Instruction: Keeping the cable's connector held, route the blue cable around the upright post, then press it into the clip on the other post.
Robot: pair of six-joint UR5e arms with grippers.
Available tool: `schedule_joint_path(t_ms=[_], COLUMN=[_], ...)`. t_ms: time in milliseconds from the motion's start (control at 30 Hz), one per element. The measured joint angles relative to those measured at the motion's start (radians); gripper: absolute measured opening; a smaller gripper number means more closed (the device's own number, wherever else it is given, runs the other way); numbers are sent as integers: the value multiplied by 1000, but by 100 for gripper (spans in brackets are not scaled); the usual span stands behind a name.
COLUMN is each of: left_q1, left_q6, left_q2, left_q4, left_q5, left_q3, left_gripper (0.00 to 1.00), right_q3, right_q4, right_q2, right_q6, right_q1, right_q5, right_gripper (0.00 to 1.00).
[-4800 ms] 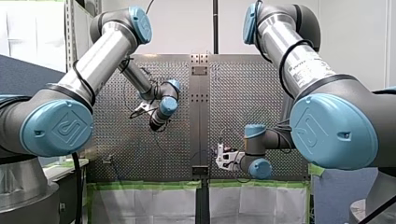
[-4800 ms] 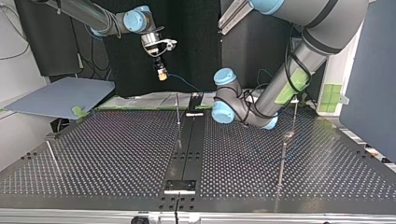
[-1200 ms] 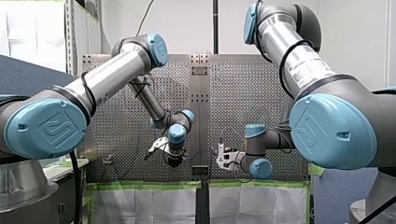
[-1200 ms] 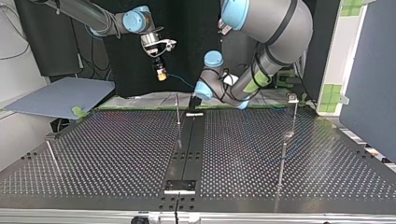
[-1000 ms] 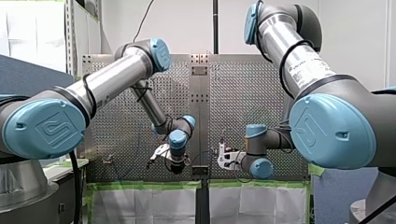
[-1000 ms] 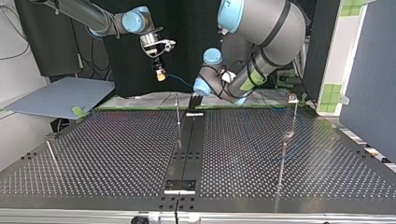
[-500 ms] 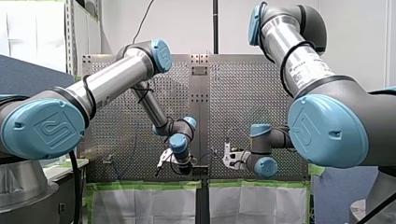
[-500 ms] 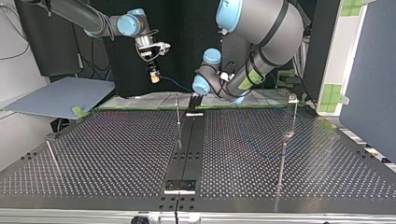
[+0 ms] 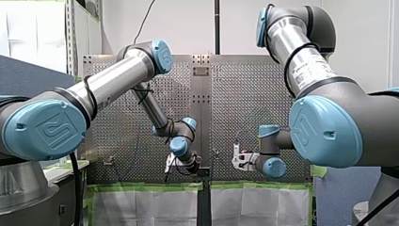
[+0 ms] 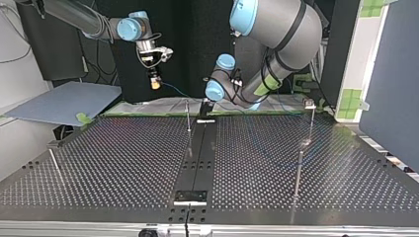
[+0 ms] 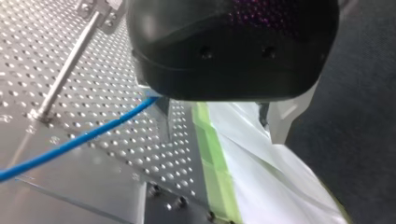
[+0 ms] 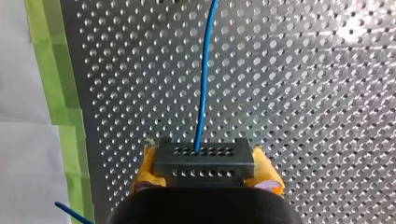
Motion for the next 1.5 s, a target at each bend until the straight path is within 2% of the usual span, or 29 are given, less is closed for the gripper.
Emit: schedule_joint_path(t_ms=[300,467,567,700,867,1167,1300,1500], left_q1=[4,4,4,4,4,-8,-15,-21], left_q6=[-66,-107,-131,-151,-131,-74,-64,-46], left_q2=[0,0,0,0,0,0,0,0], left_q4=[66,102,108,109,91,65,67,70], left_q5=[66,105,107,85,49,-18,-16,26], left_q3=[0,0,0,0,0,0,0,0], left_gripper=[99,99,99,99,99,99,99,99], right_q3=[0,-2,-4,-5,-7,-20,-29,-35], right_q4=[8,9,10,12,26,42,57,63], right_q2=[4,13,15,16,17,17,17,17], right_q6=[-7,-8,-6,-3,7,26,28,30], right_q1=[-23,-34,-41,-49,-68,-85,-88,-90], right_q5=[-4,-27,-43,-58,-93,-150,-177,-192], right_gripper=[0,0,0,0,0,0,0,0])
